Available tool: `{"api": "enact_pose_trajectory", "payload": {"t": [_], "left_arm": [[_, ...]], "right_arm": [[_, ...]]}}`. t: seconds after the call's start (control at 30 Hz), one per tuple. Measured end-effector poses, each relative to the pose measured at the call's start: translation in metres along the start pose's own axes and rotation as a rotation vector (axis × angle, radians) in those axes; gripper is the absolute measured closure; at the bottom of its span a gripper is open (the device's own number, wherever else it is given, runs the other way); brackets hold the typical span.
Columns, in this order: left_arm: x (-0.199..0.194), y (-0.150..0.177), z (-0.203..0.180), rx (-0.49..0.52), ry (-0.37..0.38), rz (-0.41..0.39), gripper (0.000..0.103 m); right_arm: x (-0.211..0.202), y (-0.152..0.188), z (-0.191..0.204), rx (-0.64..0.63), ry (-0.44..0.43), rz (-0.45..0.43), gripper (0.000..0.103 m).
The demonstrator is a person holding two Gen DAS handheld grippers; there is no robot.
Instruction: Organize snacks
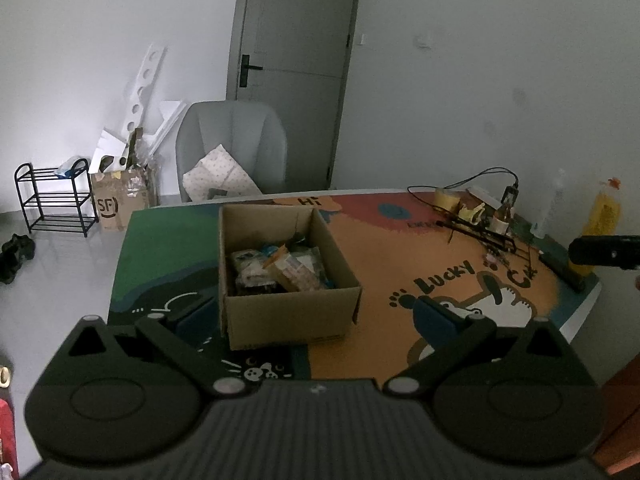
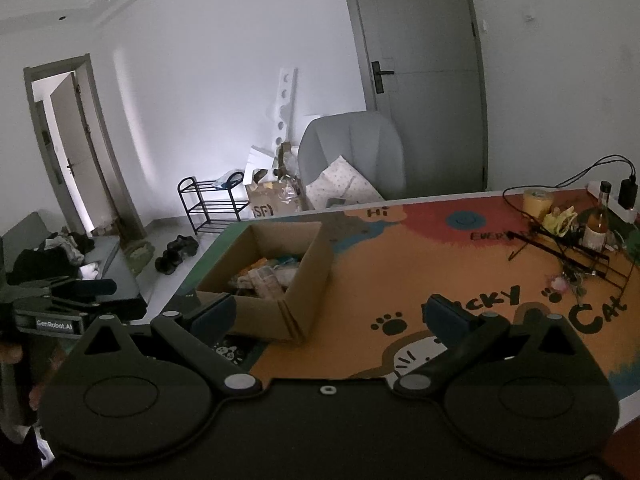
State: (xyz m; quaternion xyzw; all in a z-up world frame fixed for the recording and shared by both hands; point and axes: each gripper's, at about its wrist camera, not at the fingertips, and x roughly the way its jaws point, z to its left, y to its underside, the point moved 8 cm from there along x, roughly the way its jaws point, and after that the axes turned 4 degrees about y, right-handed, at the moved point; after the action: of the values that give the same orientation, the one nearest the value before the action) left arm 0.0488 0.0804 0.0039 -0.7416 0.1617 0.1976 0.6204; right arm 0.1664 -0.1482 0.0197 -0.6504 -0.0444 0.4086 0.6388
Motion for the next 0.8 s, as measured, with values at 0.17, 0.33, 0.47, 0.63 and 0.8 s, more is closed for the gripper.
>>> {"api": "enact_pose_trajectory", "payload": {"t": [0.17, 0.33, 0.47, 0.63, 0.8], "left_arm": [[0.0013, 0.0001, -0.0010, 0.013, -0.007, 0.007, 0.000], [0.0018, -0.0003, -0.0023, 0.013, -0.009, 0.006, 0.000], [0.0006, -0.0008, -0.0026, 0.016, -0.010, 0.006, 0.000], [0.0008, -0.0010, -0.0024, 0.016, -0.010, 0.007, 0.000], [0.0012, -0.0007, -0.0026, 0.015, -0.010, 0.007, 0.000]], "right_arm": [[0.0013, 0.0019, -0.0003, 0.012, 0.001, 0.008, 0.000], [0.0018, 0.0018, -0.0003, 0.018, 0.000, 0.012, 0.000], [0.0027, 0.0020, -0.0011, 0.021, 0.000, 0.014, 0.000], [0.0032, 0.0018, -0.0021, 0.028, 0.001, 0.016, 0.000], [0.0041, 0.0027, -0.0012, 0.028, 0.001, 0.021, 0.000]]}}
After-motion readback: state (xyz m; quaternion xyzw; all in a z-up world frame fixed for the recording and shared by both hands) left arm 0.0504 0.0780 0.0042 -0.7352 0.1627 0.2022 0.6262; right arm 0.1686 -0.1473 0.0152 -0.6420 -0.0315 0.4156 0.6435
